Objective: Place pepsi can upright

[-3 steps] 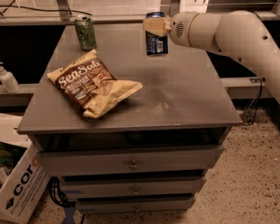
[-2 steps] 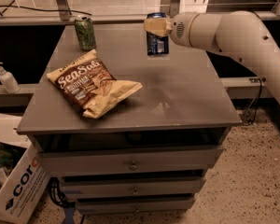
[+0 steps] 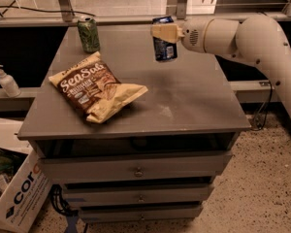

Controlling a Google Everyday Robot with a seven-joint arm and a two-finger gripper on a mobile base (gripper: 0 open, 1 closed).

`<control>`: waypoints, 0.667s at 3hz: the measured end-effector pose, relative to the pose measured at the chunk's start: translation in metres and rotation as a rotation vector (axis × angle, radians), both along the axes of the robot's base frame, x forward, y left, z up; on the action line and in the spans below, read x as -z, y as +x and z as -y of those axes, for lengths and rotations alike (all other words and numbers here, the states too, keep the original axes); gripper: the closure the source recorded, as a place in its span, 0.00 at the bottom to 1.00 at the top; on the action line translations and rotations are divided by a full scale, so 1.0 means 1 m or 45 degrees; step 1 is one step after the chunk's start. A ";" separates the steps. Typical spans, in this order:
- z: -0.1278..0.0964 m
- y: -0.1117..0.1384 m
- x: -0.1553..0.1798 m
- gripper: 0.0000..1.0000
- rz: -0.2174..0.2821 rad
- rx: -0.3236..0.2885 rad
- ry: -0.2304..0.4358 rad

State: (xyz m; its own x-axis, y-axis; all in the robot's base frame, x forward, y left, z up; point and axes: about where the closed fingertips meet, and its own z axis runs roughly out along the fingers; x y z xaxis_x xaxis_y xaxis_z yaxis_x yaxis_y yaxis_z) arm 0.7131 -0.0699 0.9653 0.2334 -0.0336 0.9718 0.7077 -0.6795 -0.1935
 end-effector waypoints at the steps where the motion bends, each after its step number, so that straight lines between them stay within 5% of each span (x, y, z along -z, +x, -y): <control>1: 0.006 0.000 0.000 1.00 0.120 -0.151 -0.005; 2: 0.010 -0.002 -0.002 1.00 0.213 -0.255 -0.032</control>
Offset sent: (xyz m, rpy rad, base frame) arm -0.0029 -0.0282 0.0033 -0.0367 -0.2478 0.2723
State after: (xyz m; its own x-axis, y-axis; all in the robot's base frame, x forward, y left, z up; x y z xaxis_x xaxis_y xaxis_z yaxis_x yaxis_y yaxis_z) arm 0.7109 -0.0802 0.9670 0.0689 0.0220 0.9974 0.8493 -0.5258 -0.0471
